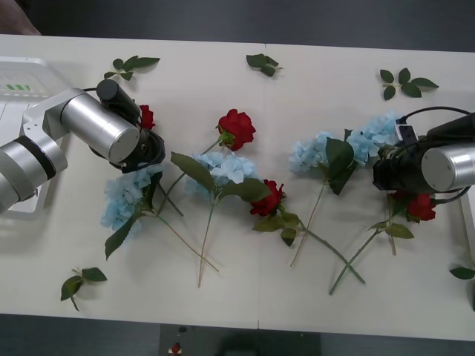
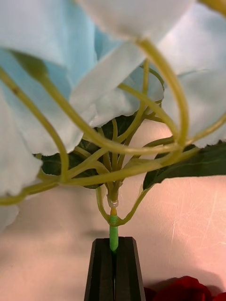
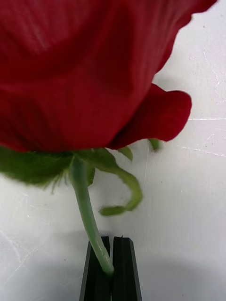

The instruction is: Put the red flowers into the right box and the blue flowers into the left box

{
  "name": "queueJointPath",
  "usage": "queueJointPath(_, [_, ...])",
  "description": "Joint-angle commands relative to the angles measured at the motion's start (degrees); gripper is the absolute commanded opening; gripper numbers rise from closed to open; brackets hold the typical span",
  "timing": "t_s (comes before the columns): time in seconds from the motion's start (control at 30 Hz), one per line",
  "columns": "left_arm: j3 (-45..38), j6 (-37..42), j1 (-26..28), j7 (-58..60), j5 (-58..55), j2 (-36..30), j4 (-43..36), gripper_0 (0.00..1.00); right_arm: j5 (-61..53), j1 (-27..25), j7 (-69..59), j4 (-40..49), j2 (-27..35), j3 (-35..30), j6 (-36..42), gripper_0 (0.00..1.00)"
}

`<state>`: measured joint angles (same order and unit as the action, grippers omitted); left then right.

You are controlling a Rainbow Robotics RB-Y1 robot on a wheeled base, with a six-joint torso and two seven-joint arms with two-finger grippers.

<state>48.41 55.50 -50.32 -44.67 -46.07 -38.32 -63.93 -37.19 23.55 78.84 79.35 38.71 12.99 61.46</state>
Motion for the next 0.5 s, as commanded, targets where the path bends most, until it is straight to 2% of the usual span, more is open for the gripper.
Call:
queueJointPath(0.03, [-0.86,-0.48,-2.77,-1.21,0.45,-0.53,-0.5,0.0,0.01,2.9,-2.46,1.6,-1.36,-2.53,2.88,0.0])
queueJointPath(0.27, [-1.12,-0.66,-2.77,-1.12,2.74,-0.53,-1.55,0.0,-0.87,3.26,-3.08,6.0,-1.36,-7.46,10.08,0.0])
queueJointPath(0.5, [-5.25,-0.66,-2.77,-1.04,6.34,-0.97,-5.51,0.0,-1.84,3.26,-3.69,9.95,-1.36,-12.91,15.01,0.0])
